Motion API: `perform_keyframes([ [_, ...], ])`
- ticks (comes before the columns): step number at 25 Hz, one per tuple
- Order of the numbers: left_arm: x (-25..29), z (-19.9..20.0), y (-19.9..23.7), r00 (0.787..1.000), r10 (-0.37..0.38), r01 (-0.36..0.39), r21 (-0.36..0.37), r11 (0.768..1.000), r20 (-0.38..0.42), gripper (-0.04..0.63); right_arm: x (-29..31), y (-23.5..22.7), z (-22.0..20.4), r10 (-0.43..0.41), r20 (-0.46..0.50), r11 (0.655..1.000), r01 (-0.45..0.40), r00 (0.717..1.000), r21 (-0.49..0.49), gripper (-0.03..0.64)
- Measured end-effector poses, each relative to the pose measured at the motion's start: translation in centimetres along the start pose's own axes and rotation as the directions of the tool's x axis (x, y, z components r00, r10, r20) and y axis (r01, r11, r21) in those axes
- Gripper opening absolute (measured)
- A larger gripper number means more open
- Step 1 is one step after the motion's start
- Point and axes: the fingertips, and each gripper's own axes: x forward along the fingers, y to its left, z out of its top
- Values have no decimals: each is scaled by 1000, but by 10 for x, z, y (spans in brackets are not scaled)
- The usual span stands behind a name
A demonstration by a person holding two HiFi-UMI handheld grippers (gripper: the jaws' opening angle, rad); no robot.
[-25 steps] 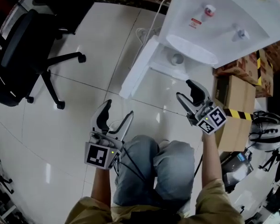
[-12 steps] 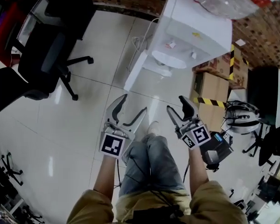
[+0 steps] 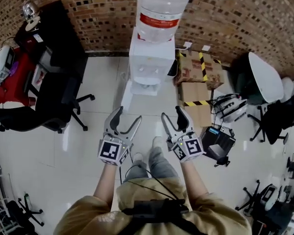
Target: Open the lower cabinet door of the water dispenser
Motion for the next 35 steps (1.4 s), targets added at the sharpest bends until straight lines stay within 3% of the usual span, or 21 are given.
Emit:
perform_keyframes([
  [5,-12,24,-53,1000,-1,1,86,996,3,295,-78,-2,54,-123,106,992,122,987,20,388],
  [8,-11,35,-85,1000,11,-12,98,995,6,295,-108,-11,75,-143,155,990,139,977,36,385],
  [13,3,63,-114,999,37,-40,155,987,20,295,-120,-38,105,-179,191,980,192,965,-52,351],
  [16,6,51,-121,997,75,-73,136,988,-9,295,-125,-42,93,-197,159,978,206,967,-42,351],
  [19,10,43,-130,997,69,-65,121,991,-31,295,-123,-43,81,-195,129,979,200,972,-26,351],
  [26,14,44,-129,994,105,-105,79,991,8,295,-122,-48,80,-155,83,985,161,984,-63,351],
  [30,24,46,-137,997,78,-78,71,994,4,295,-121,-46,90,-100,149,992,111,984,-65,350],
  [35,29,35,-139,997,72,-72,77,994,-3,295,-112,-40,81,-70,138,991,84,988,-100,350],
])
